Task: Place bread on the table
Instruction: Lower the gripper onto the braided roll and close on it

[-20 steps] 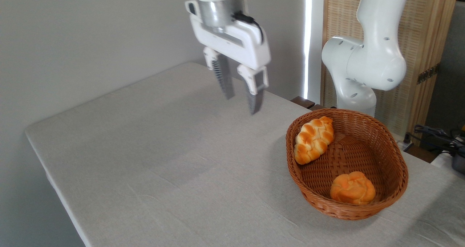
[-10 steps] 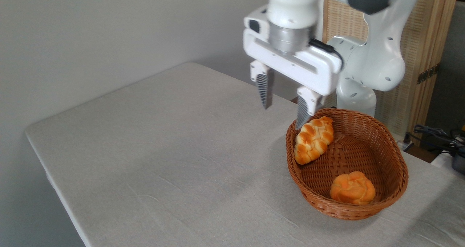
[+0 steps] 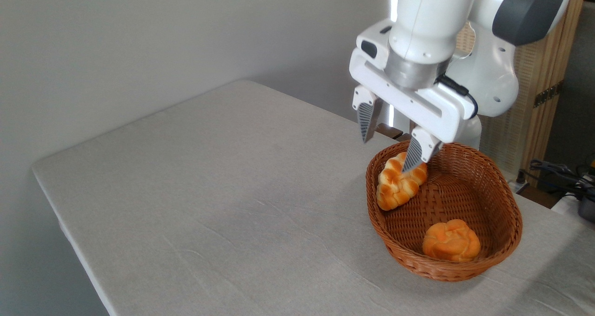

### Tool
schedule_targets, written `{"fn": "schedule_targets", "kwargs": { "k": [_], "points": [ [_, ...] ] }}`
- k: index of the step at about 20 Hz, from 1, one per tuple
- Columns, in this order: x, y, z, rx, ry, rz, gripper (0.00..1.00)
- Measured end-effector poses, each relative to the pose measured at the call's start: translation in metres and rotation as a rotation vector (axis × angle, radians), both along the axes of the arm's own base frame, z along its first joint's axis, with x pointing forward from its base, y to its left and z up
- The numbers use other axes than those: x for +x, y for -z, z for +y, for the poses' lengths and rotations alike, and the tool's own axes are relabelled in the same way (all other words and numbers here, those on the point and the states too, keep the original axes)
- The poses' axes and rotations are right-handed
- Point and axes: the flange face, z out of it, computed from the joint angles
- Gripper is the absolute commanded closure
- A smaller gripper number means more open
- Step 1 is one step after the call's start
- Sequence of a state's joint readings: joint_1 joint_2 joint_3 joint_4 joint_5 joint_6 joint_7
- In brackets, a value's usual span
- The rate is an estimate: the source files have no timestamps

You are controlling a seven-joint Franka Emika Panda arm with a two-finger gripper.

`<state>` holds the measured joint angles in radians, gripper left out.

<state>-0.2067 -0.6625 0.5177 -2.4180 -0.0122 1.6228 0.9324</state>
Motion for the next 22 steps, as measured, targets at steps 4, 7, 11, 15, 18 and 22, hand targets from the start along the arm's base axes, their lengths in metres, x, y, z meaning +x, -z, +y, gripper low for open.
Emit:
{"fn": "schedule_targets", "kwargs": {
  "k": [4, 7, 11, 15, 18, 22],
  "points": [
    [-0.012, 0.023, 0.027, -0.031, 0.032, 0.009, 0.0],
    [-0.02, 0.032, 0.041, -0.057, 0.033, 0.006, 0.0],
    [-0.023, 0.043, 0.034, -0.068, 0.048, 0.029, 0.0],
    [-0.024, 0.05, 0.029, -0.072, 0.057, 0.041, 0.0],
    [-0.022, 0.059, 0.023, -0.07, 0.062, 0.032, 0.0],
    [-0.021, 0.072, 0.015, -0.068, 0.068, 0.026, 0.0]
  ]
}}
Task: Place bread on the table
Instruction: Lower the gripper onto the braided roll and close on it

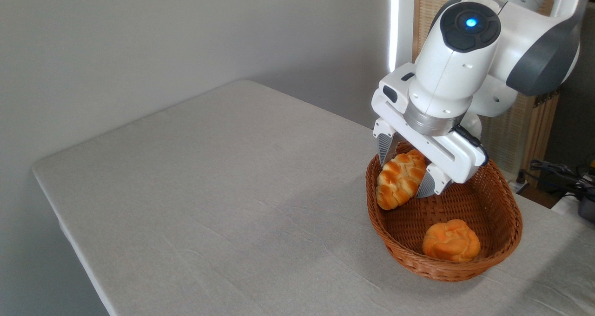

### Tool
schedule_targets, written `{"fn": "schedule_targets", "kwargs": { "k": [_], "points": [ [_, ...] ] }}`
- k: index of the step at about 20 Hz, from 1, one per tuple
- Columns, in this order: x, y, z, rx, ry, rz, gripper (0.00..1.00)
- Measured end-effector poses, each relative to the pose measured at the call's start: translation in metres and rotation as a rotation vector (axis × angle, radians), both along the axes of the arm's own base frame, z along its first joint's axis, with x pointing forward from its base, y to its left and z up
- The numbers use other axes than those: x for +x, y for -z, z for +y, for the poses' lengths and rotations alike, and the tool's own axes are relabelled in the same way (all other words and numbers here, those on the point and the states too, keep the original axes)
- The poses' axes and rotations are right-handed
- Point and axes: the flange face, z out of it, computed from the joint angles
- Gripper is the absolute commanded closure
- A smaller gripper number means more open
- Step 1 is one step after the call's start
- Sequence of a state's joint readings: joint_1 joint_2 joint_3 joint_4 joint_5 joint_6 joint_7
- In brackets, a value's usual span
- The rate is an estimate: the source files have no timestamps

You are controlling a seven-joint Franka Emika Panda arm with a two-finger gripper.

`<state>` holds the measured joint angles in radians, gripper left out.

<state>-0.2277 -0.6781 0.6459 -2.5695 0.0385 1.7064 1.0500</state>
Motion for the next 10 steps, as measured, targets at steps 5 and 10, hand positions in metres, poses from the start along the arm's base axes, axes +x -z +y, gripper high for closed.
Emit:
{"fn": "schedule_targets", "kwargs": {
  "k": [5, 10],
  "points": [
    [-0.001, 0.011, -0.006, 0.001, 0.002, -0.004, 0.11],
    [0.001, 0.013, -0.011, 0.001, 0.017, -0.005, 0.51]
  ]
}}
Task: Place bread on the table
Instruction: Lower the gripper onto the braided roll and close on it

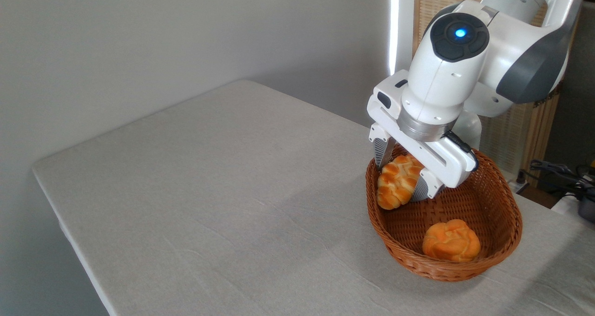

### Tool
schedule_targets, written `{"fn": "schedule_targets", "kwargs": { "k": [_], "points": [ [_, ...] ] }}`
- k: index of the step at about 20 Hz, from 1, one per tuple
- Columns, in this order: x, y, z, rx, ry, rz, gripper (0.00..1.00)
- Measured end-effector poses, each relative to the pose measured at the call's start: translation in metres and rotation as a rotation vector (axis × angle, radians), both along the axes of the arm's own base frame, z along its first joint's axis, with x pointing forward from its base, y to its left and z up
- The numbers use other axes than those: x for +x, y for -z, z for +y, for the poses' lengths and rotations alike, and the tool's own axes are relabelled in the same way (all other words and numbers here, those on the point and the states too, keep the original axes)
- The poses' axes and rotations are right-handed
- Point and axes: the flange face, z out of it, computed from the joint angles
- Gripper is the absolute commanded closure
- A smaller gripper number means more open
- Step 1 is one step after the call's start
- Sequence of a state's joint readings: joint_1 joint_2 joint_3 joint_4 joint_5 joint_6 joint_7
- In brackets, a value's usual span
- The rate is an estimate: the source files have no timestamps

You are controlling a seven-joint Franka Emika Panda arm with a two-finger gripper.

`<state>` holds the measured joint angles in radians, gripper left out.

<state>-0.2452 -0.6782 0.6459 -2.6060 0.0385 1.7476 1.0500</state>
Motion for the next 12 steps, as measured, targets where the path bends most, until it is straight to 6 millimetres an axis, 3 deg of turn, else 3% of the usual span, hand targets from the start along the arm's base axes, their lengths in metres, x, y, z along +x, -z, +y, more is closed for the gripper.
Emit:
{"fn": "schedule_targets", "kwargs": {
  "k": [7, 12],
  "points": [
    [0.0022, -0.0004, -0.0028, 0.001, 0.014, -0.011, 0.65],
    [0.0024, -0.0004, -0.0028, 0.0, 0.017, -0.012, 0.65]
  ]
}}
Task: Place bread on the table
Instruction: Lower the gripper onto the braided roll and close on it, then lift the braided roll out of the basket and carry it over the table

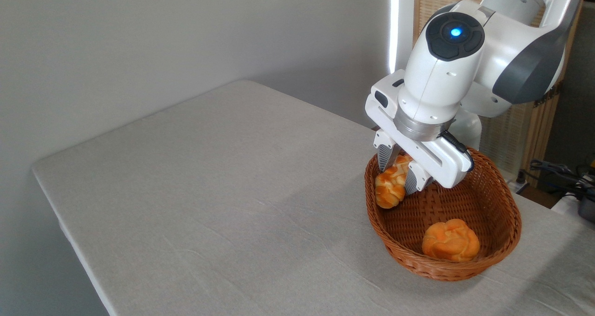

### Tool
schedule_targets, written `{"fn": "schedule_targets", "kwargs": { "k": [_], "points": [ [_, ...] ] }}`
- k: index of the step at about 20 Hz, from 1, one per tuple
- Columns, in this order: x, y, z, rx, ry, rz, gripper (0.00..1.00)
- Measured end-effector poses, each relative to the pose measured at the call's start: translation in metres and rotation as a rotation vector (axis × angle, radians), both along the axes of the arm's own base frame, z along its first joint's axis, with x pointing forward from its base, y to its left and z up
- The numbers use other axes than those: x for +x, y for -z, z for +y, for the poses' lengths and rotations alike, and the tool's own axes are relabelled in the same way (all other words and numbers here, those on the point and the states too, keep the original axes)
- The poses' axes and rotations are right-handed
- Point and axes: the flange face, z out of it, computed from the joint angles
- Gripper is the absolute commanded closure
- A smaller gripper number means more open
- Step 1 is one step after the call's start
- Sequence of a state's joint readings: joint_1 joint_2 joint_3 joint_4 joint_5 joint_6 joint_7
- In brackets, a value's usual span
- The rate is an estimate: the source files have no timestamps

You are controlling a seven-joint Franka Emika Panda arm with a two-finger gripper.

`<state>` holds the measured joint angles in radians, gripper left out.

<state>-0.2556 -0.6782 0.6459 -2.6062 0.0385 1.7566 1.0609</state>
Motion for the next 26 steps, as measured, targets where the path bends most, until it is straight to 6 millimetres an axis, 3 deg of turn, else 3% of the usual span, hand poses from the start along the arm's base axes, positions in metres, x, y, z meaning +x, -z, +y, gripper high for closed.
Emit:
{"fn": "schedule_targets", "kwargs": {
  "k": [11, 18, 21, 24, 26],
  "points": [
    [-0.001, 0.0, 0.007, 0.067, 0.044, -0.003, 0.65],
    [0.005, -0.019, 0.019, 0.099, 0.059, -0.043, 0.65],
    [0.008, -0.038, 0.028, 0.104, 0.06, -0.058, 0.65],
    [0.013, -0.074, 0.042, 0.117, 0.068, -0.109, 0.64],
    [0.022, -0.099, 0.039, 0.141, 0.083, -0.154, 0.64]
  ]
}}
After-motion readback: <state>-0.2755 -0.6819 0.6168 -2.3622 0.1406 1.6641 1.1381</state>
